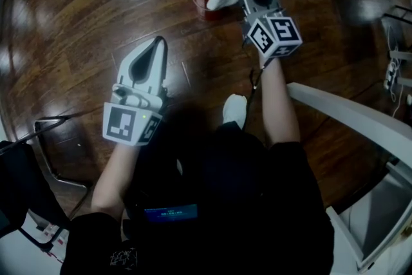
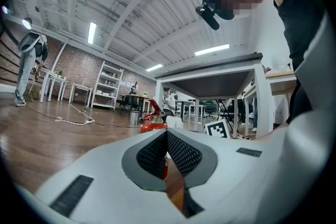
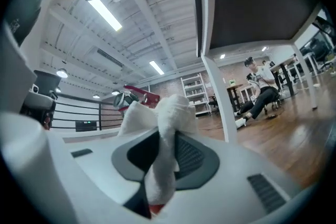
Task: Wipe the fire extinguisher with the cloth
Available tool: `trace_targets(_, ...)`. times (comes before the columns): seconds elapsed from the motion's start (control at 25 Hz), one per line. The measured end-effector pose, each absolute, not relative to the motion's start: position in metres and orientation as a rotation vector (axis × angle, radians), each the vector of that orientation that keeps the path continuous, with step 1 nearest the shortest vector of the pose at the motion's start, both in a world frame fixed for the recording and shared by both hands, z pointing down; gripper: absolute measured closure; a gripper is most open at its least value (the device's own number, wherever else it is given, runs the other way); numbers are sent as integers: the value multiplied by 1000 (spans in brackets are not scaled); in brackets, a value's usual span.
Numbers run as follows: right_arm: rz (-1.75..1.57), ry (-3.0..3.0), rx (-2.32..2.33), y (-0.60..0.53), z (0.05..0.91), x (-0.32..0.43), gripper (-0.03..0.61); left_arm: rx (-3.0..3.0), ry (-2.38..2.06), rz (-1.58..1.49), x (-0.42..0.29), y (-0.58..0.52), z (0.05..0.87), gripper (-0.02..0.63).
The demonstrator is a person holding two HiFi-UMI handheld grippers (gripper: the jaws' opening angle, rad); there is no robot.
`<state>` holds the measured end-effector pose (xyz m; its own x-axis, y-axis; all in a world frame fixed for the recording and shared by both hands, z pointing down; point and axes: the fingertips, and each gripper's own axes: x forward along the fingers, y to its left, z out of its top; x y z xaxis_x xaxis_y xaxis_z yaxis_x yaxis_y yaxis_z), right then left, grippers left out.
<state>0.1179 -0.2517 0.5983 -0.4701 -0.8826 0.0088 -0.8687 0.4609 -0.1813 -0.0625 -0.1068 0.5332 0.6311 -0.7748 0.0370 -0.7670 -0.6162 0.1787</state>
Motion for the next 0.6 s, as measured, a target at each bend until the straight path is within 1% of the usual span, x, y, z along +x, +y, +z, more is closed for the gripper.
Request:
trace_targets(0.4,-574,2664,-1723,-250,730,126,482,2651,-1292,-10,-62,-103,541,612)
trace_targets(0.6,-645,2708,-1748,-251,759,125,482,2659,-1285,-29,-64,-101,540,612)
